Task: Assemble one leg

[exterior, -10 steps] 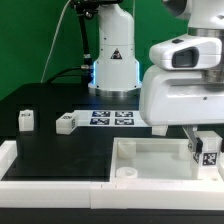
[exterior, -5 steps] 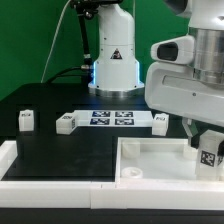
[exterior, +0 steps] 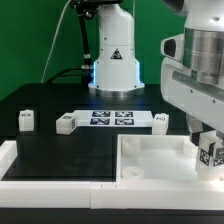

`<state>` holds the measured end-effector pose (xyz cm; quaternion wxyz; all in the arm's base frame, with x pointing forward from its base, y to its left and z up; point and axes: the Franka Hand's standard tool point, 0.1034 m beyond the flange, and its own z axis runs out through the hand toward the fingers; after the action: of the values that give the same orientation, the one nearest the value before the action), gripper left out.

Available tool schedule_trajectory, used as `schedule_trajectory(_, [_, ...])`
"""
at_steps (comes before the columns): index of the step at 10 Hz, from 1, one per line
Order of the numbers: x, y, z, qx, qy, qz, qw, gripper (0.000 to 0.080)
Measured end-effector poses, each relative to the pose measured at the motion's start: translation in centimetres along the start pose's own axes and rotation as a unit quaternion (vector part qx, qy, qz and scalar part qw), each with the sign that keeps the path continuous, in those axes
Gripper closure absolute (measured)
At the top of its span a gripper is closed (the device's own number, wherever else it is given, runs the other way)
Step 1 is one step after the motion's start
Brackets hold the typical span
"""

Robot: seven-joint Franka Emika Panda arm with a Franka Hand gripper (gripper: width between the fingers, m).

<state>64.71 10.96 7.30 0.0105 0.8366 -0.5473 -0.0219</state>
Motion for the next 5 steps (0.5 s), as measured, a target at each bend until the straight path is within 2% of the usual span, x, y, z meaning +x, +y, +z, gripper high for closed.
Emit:
schedule_trajectory(2, [-0.01, 0.01, 0.09, 0.000, 0.000, -0.014, 1.000, 0.0227])
schedule_trajectory(3, [-0.12, -0.08, 0.09, 0.002, 0.000, -0.018, 1.000, 0.0227])
schedule_trajectory(4, [-0.27, -0.42, 0.10, 0.012, 0.004, -0.039, 0.999, 0.0166])
schedule_trajectory(5, [0.01, -0.53, 0.10, 0.017, 0.007, -0.128, 0.992, 0.0154])
